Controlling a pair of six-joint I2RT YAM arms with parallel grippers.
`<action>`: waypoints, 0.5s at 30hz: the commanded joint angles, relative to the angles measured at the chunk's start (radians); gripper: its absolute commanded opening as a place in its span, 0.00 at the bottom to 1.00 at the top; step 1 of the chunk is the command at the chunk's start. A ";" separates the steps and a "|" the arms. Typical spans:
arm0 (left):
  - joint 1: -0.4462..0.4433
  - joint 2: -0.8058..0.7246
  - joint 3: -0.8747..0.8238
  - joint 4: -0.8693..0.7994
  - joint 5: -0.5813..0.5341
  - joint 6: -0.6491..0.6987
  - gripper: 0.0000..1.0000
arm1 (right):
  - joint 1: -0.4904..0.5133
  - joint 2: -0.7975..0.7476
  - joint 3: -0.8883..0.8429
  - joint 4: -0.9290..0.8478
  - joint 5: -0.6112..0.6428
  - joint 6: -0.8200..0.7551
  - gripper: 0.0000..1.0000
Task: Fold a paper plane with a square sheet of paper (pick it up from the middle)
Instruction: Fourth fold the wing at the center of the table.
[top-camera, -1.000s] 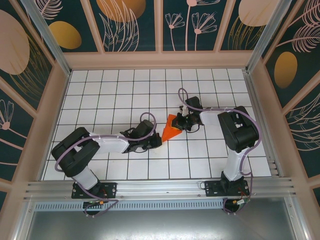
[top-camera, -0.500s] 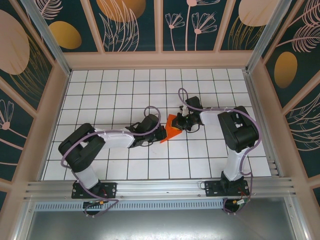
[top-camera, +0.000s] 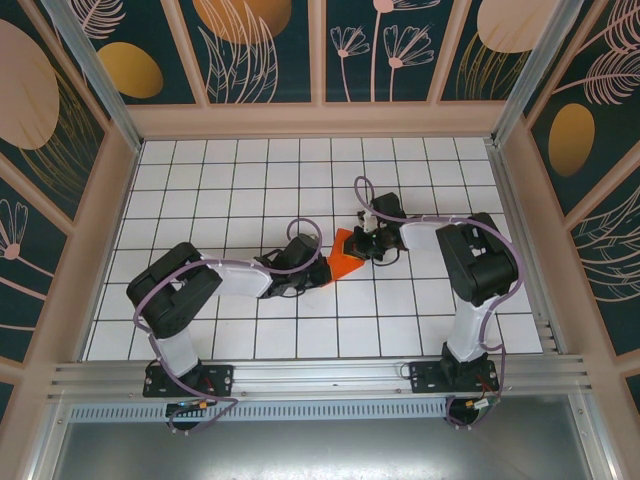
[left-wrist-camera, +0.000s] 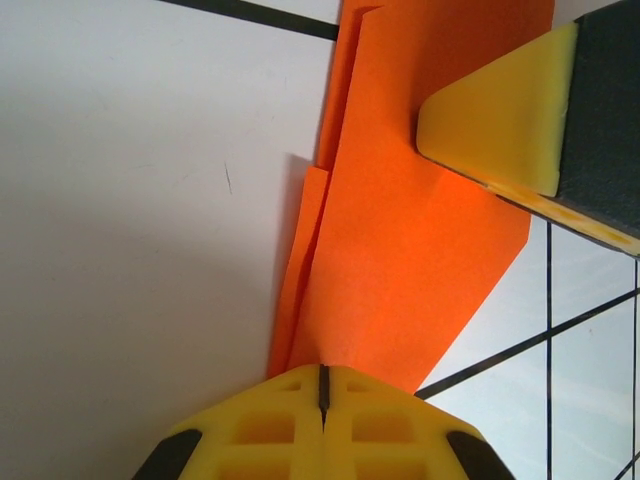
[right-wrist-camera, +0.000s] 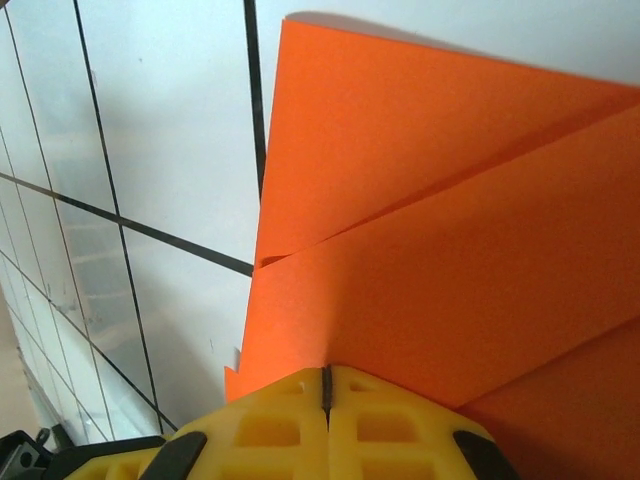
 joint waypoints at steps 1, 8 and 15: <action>-0.005 0.013 -0.053 -0.079 0.006 -0.019 0.00 | -0.004 -0.060 -0.023 0.023 -0.042 -0.093 0.00; -0.006 0.023 -0.051 -0.071 0.014 -0.014 0.00 | 0.050 -0.061 -0.069 0.043 -0.055 -0.087 0.00; -0.006 0.030 -0.047 -0.079 0.015 -0.014 0.00 | 0.089 -0.046 -0.087 0.052 -0.067 -0.078 0.00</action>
